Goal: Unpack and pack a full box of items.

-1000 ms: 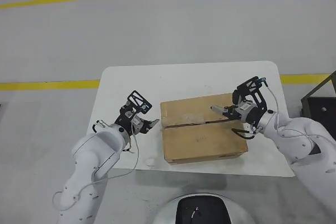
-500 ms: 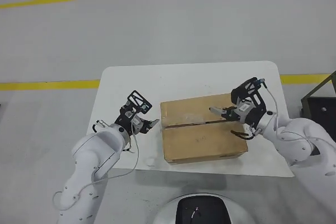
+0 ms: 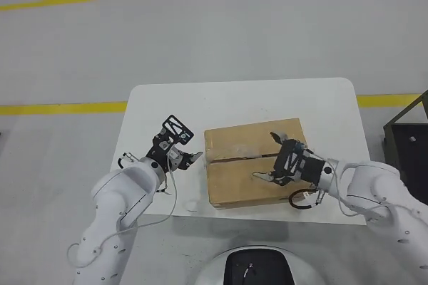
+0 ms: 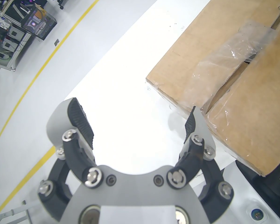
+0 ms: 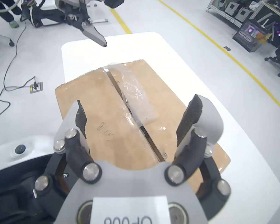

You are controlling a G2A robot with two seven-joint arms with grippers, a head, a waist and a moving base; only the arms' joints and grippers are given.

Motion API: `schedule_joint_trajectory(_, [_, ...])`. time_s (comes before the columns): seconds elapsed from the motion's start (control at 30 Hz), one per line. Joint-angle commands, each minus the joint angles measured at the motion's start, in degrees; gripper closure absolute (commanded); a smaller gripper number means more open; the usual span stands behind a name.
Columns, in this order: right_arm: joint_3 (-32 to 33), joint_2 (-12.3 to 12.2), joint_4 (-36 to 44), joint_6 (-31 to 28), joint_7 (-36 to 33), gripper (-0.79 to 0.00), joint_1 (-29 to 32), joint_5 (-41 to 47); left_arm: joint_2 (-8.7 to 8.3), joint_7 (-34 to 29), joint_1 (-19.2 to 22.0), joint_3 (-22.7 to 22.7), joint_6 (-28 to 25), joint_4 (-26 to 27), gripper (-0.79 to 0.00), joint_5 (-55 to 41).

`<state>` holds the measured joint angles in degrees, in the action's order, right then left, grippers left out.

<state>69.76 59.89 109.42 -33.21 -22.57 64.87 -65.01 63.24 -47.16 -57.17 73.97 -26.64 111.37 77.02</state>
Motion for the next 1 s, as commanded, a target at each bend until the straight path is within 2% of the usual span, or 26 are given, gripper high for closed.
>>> schedule_joint_trajectory(0.0, [-1.19,0.18,-0.54,0.02,-0.26,-0.785,-0.75,-0.75,0.0,0.0,0.0,0.0,0.0,0.0,-0.785,0.0])
schedule_joint_trajectory(0.07, [-2.81,0.42,-1.42,0.15,-1.83,-0.785,-2.1,-1.79,0.0,0.0,0.0,0.0,0.0,0.0,-0.785,0.0])
schedule_joint_trajectory(0.13, [-4.84,0.74,-2.29,0.39,-3.28,-0.643,-3.87,-3.85,0.0,0.0,0.0,0.0,0.0,0.0,-0.785,0.0])
schedule_joint_trajectory(0.17, [-5.83,0.95,-2.9,0.81,-3.53,-0.496,-4.69,-4.39,0.0,0.0,0.0,0.0,0.0,0.0,-0.785,0.0])
schedule_joint_trajectory(0.2, [-6.8,1.18,-3.52,1.27,-3.73,-0.388,-5.58,-4.84,0.0,0.0,0.0,0.0,0.0,0.0,-0.785,0.0])
schedule_joint_trajectory(0.37, [-11.11,2.33,-6.69,3.15,-6.09,-0.271,-10.02,-6.73,0.0,0.0,0.0,0.0,0.0,0.0,-0.785,0.0])
schedule_joint_trajectory(0.43, [-12.53,2.82,-8.05,4.4,-7.03,-0.182,-11.36,-6.6,0.0,0.0,0.0,0.0,0.0,0.0,-0.785,0.0])
schedule_joint_trajectory(0.5, [-13.62,3.26,-9.01,5.12,-8.21,0.0,-12.68,-6.14,0.0,0.0,0.0,0.0,0.0,0.0,-0.785,0.0])
schedule_joint_trajectory(0.77, [-14.96,4.33,-11.27,7.96,-12.49,0.0,-15.48,-3.67,0.0,0.0,0.0,0.0,0.0,0.0,-0.785,0.0])
schedule_joint_trajectory(0.97, [-12.75,4.43,-10.19,10.35,-14.34,0.0,-15.1,0.23,0.0,0.0,0.0,0.0,0.0,0.0,-0.785,0.0])
